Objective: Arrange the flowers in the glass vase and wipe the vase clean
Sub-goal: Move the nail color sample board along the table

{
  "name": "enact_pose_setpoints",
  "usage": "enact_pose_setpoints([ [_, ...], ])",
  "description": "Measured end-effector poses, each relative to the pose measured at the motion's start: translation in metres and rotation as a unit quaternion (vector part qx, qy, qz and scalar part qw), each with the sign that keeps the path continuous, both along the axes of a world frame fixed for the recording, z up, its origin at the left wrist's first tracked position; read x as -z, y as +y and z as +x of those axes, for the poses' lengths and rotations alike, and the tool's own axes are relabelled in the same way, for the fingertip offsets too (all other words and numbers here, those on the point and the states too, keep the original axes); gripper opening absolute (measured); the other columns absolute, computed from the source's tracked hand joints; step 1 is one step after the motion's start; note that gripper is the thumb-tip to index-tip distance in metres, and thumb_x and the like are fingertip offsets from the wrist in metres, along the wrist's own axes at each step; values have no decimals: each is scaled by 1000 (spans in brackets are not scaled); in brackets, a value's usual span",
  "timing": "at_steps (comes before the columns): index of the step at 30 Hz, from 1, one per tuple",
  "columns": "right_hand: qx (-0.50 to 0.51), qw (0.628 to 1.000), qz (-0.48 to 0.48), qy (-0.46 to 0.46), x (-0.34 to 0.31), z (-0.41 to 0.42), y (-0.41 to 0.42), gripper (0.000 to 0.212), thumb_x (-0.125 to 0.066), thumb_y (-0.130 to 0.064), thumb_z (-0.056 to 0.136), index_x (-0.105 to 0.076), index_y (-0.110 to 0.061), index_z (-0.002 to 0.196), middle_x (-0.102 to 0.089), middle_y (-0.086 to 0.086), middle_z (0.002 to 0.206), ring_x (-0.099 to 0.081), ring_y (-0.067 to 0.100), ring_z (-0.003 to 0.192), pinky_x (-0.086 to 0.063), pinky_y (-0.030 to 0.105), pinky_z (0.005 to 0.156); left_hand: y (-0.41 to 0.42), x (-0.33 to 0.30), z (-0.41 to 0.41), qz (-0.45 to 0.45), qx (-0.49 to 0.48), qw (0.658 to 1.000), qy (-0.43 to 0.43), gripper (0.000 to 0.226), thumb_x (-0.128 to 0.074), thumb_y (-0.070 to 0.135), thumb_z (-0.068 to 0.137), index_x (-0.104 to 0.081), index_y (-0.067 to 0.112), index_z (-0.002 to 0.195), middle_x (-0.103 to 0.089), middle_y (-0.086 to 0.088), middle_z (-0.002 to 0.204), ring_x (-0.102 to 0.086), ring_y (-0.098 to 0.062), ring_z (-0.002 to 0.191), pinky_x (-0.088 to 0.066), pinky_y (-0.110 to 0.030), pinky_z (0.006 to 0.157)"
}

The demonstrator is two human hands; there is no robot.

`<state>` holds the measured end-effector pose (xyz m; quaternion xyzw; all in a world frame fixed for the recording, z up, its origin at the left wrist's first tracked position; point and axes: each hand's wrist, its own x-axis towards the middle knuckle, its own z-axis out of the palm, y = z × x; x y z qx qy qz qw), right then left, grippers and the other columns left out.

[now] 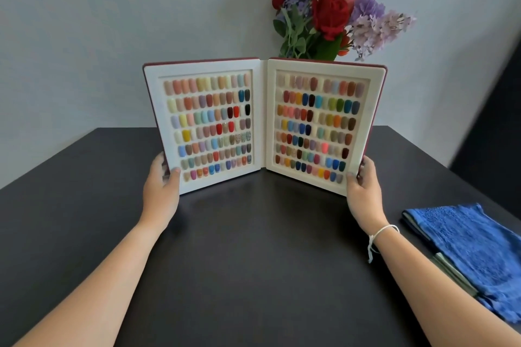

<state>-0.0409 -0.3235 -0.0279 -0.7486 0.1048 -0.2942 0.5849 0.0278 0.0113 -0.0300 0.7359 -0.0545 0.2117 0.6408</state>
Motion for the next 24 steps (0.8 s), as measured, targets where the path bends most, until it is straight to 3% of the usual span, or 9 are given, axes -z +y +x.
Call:
enact_pose_setpoints([
  [2,2,1000,-6,6,0,-1,0,33,-43,-13,94,-39,-26,124,-54,-9,112,-54,12,102,-45,25,80,0,-1,0,-4,-2,1000,4,37,-44,13,93,-43,25,127,-55,14,117,-55,8,96,-40,-8,75],
  [5,5,1000,-7,11,-2,-1,0,31,-43,-11,93,-40,-23,121,-54,-7,112,-54,14,103,-45,27,81,1,0,1,-9,2,1000,8,34,-45,12,92,-45,23,125,-56,10,117,-57,4,94,-45,-6,69],
  [11,16,1000,10,9,-5,2,10,35,-45,-6,92,-41,-22,123,-52,-5,116,-52,15,106,-48,32,85,5,0,2,-35,2,999,3,34,-47,8,91,-46,23,123,-58,8,118,-58,-7,102,-46,-10,73],
  [18,-14,1000,10,17,-7,31,50,38,-46,-7,91,-39,-22,126,-53,2,127,-52,20,113,-48,38,90,42,-5,12,-32,-44,999,-1,34,-47,10,92,-49,27,121,-57,17,109,-58,3,95,-46,-8,70],
  [24,-71,997,13,0,-4,85,105,36,-47,-7,91,-43,-23,122,-54,-3,120,-52,15,108,-48,38,90,94,-10,24,-39,-104,994,-4,33,-46,10,92,-49,37,111,-58,26,101,-59,3,92,-46,-8,65],
])
